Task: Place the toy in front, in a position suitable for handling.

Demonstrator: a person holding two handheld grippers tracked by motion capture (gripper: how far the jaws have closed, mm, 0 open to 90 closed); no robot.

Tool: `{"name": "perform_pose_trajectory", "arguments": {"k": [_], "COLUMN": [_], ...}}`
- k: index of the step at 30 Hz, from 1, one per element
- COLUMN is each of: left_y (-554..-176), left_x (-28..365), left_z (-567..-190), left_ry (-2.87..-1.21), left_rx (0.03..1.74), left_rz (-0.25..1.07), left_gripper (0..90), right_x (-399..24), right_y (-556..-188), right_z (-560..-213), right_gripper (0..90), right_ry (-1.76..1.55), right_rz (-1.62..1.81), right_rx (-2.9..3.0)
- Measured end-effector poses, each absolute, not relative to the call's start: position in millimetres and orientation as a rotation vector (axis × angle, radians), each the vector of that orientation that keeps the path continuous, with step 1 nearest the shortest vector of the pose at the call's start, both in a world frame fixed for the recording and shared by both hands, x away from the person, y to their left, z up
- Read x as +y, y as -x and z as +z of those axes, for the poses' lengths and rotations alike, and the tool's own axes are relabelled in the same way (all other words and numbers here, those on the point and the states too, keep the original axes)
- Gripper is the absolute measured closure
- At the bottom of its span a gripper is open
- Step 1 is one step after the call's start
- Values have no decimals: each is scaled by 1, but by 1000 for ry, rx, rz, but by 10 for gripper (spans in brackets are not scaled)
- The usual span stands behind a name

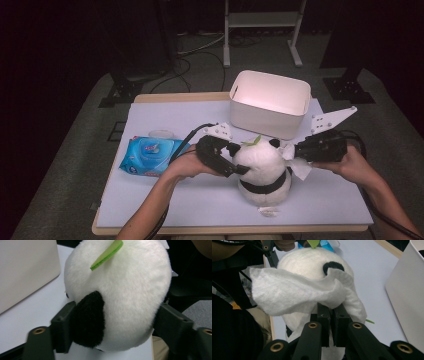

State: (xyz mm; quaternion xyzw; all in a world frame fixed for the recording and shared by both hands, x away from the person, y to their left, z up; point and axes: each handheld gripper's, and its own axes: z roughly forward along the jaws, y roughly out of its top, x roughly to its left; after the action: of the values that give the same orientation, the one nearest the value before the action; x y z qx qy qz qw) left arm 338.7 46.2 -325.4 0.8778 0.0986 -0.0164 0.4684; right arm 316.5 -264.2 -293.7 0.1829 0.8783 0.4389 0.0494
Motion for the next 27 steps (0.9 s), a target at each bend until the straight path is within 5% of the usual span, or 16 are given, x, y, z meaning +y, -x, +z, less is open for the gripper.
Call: {"name": "perform_pose_trajectory", "arguments": {"k": [7, 27], "left_y": [-338, -334], "left_x": [47, 45], "left_z": [-314, -299], "left_ry": [-2148, -2232], "left_rx": [230, 170], "left_rz": [-7, 37], "left_gripper": [358, 362], "right_x": [-268, -236], "right_y": [-317, -322], "right_z": [-288, -255], "right_gripper": [855, 854], "right_ry": [-567, -437], "right_rz": [1374, 1296], "right_rx": [2643, 2688]}}
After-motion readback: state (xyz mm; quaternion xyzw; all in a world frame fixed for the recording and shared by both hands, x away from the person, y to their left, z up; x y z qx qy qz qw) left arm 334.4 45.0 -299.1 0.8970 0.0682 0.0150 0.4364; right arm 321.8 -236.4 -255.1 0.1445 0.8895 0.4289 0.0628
